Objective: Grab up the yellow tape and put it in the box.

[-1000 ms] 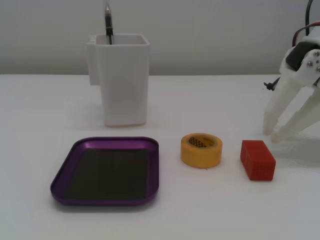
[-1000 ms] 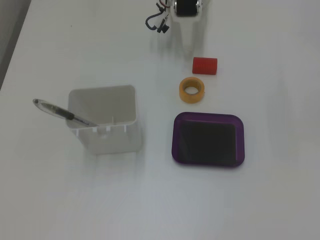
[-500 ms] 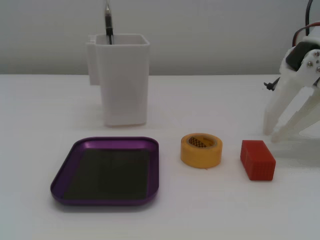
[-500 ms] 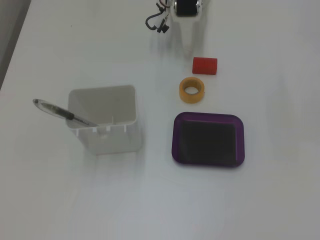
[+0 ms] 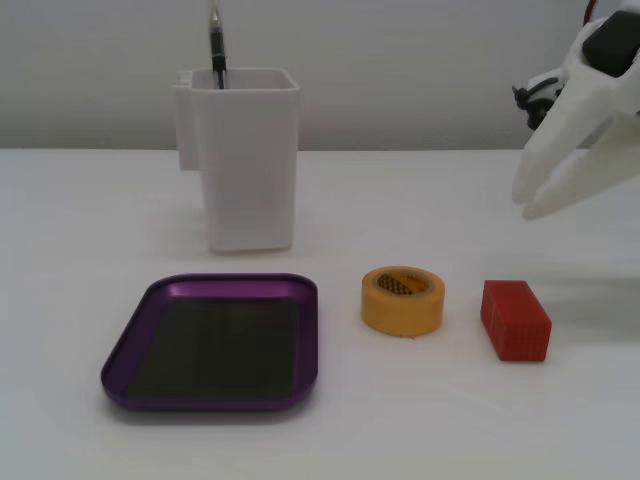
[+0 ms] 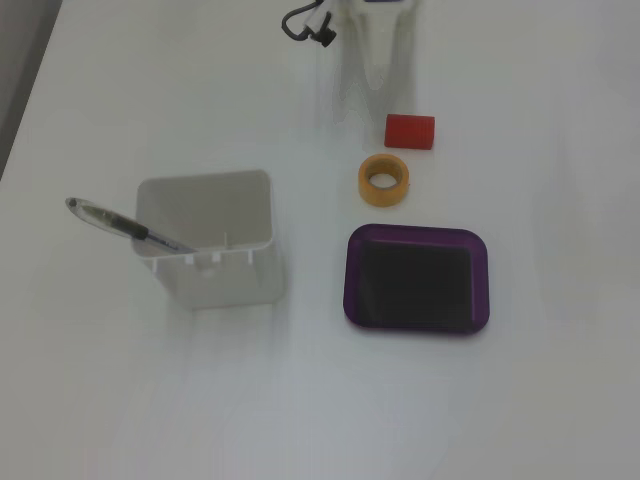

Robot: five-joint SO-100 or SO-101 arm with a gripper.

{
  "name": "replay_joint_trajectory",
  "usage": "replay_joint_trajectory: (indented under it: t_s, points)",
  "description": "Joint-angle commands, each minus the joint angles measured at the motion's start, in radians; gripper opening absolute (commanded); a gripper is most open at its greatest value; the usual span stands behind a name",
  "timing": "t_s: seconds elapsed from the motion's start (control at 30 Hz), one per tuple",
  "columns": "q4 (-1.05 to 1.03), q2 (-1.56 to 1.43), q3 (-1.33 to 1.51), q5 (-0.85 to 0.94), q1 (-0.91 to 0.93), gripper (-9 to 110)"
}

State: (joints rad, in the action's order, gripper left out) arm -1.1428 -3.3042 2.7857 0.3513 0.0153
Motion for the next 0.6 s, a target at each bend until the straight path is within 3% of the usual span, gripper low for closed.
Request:
replay_joint_trajectory:
  t_s: [0.0,0.33,0.57]
  points:
    - [0.0,0.175,-0.101,0.037,0.006,3]
    - [-0.003,1.029,-0.62,0.032,-0.011,11]
    - [0.011,1.437,-0.885,-0.032,-0.011,12]
